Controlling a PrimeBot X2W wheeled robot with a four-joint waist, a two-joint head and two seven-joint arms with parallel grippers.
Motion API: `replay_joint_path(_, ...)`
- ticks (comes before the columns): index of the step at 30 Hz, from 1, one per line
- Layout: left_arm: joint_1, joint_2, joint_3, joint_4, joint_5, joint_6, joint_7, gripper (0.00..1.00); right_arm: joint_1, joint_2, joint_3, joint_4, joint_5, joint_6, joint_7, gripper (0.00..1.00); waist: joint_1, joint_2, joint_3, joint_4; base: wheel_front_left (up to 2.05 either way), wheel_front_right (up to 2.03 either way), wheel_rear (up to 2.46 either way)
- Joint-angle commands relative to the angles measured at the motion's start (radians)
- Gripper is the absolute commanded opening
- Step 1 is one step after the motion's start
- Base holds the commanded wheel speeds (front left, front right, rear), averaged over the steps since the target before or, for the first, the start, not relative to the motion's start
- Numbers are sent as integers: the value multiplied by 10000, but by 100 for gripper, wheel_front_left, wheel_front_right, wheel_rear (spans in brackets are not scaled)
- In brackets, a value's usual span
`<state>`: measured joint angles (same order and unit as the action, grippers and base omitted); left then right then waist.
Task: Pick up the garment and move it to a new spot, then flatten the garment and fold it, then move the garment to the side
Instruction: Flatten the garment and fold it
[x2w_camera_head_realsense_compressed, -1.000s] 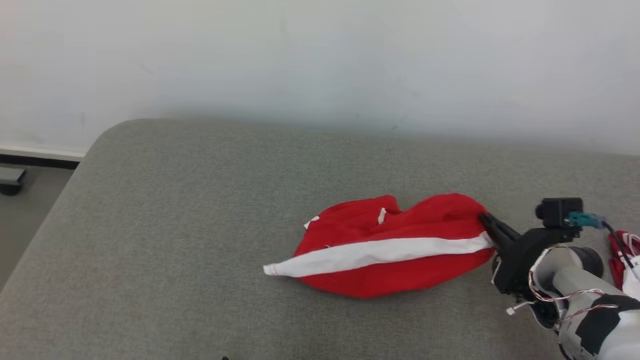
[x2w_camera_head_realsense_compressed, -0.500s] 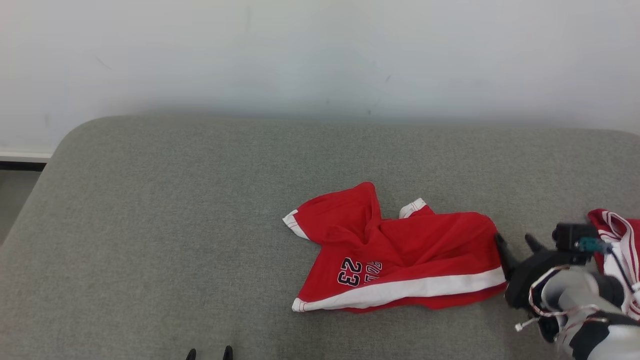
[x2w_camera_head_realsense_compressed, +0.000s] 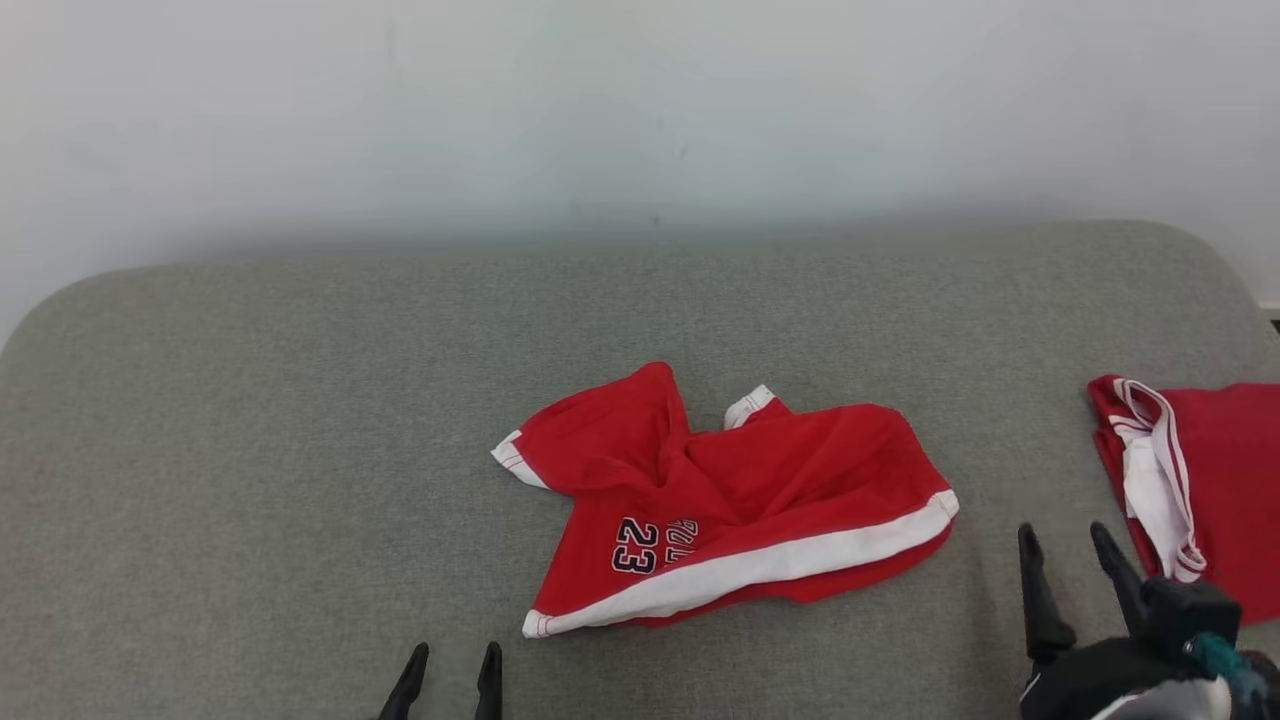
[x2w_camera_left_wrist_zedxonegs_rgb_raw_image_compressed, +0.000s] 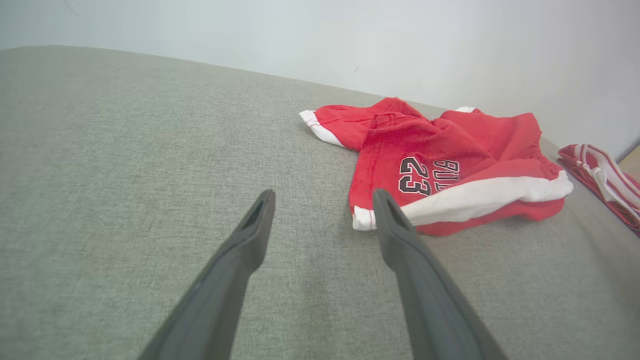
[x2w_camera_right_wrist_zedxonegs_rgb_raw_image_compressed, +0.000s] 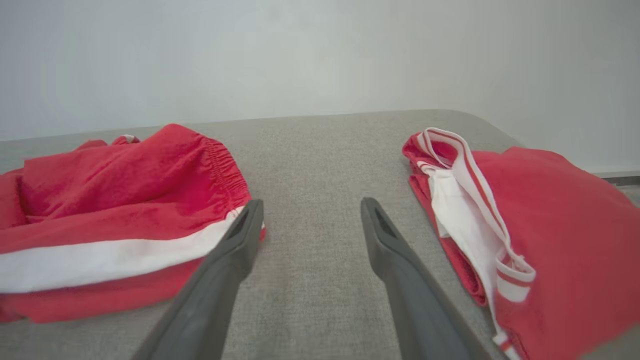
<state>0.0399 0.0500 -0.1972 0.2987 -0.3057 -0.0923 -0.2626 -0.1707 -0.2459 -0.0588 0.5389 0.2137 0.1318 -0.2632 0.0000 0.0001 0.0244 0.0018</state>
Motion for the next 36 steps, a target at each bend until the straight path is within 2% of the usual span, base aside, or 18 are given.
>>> replay_joint_path(1,-184,9,-103,34,-67,-36,-30,100,353,329,-316,-357,-403,-27,-7,100,0,-1,150,-376,0,0,0)
replay_joint_path(4,-344,11,-242,192,-299,-110,-32,100,750,931,-631,-862,-936,-27,-9,100,0,-1,279,-658,0,0,0)
replay_joint_path(9,-571,11,-273,446,-582,-134,-30,100,874,1249,-626,-1092,-1247,-27,-9,100,0,-1,443,-950,0,0,0)
replay_joint_path(24,-1010,11,-236,1540,-1565,-309,-30,100,574,1378,-513,-1239,-1278,-27,-10,100,0,-1,693,-1229,0,0,0)
replay_joint_path(25,-1021,11,-266,1613,-1627,-312,-30,95,559,1383,-490,-1236,-1269,-27,-8,100,0,-1,702,-1252,0,0,0)
replay_joint_path(26,-1054,11,-266,1643,-1659,-329,-30,82,538,1388,-469,-1234,-1258,-27,-10,100,0,-1,713,-1277,0,0,0)
replay_joint_path(27,-1097,12,-261,1660,-1690,-343,-30,76,522,1388,-449,-1225,-1235,-27,-10,100,0,-1,723,-1297,0,0,0)
replay_joint_path(28,-1120,12,-254,1675,-1687,-354,-30,64,503,1383,-429,-1216,-1211,-27,-10,100,0,-1,733,-1314,0,0,0)
replay_joint_path(29,-1122,11,-266,1706,-1667,-363,-30,47,497,1374,-413,-1206,-1197,-27,-10,100,0,-1,738,-1332,0,0,0)
replay_joint_path(33,-1205,23,-172,1683,-1343,-383,-30,44,494,1391,-392,-1158,-1101,-27,-8,100,0,-1,738,-1412,0,0,0)
replay_joint_path(34,-1212,20,-151,1685,-1326,-387,-30,40,496,1396,-384,-1153,-1089,-27,-10,100,0,-1,735,-1426,0,0,0)
replay_joint_path(35,-1228,15,-110,1676,-1241,-390,-30,34,498,1405,-385,-1152,-1062,-27,-10,100,0,-1,731,-1437,0,0,0)
replay_joint_path(36,-1242,17,-32,1637,-1142,-390,-30,13,503,1411,-375,-1143,-1041,-27,-10,100,0,-1,725,-1448,0,0,0)
